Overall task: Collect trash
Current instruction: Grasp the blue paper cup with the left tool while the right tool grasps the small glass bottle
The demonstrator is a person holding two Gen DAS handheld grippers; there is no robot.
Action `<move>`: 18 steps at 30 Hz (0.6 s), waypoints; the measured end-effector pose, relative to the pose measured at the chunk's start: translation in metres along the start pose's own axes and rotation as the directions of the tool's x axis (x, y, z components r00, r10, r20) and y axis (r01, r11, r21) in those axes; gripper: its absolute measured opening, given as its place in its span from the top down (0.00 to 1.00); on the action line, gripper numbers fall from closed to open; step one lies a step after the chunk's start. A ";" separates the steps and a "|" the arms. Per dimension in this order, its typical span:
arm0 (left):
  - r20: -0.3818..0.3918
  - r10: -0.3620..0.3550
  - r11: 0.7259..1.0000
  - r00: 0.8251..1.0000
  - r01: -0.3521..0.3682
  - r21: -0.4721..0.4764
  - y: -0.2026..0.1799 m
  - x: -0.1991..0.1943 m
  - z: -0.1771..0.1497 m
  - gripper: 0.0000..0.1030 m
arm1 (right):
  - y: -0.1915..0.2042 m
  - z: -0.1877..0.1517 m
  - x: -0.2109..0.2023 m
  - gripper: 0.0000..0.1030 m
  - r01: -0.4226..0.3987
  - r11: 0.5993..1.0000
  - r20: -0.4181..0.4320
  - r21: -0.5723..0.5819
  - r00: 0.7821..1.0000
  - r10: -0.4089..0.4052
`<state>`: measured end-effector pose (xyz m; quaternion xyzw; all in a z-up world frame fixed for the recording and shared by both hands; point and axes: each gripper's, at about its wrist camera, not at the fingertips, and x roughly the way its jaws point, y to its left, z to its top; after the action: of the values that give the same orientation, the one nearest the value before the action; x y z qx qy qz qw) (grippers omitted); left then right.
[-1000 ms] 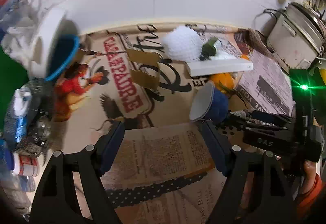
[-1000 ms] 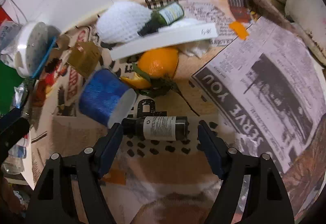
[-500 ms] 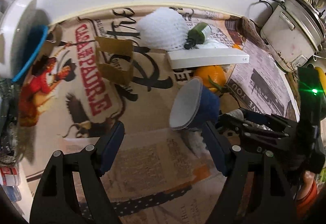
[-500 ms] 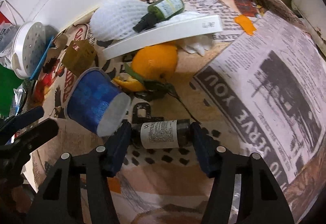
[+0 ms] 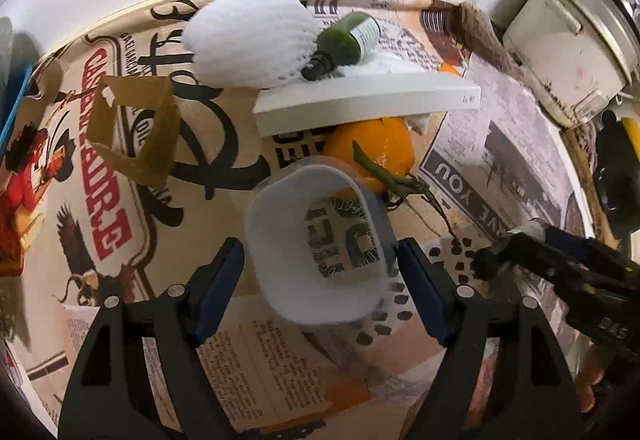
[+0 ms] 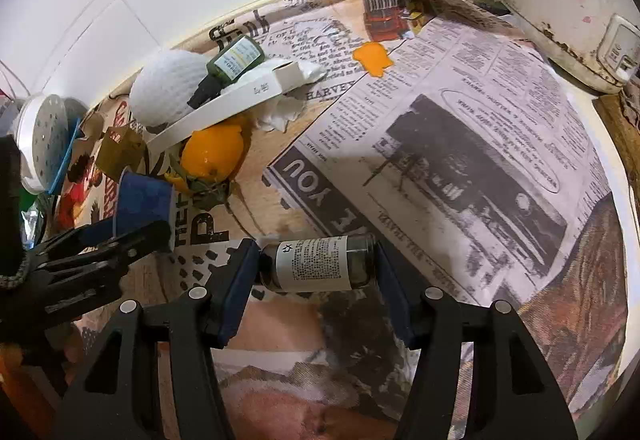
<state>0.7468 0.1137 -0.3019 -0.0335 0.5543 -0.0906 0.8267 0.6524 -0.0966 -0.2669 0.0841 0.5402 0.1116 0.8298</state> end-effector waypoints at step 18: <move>0.063 0.064 0.992 0.996 -0.057 -0.109 -0.008 -0.022 -0.018 0.58 | -0.020 -0.014 -0.044 0.46 -0.059 0.997 0.063 -0.044 0.996 0.062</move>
<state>0.7214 0.1112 -0.2870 -0.0642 0.5312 -0.0345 0.8441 0.6245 -0.1279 -0.2392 0.0865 0.5078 0.1454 0.8447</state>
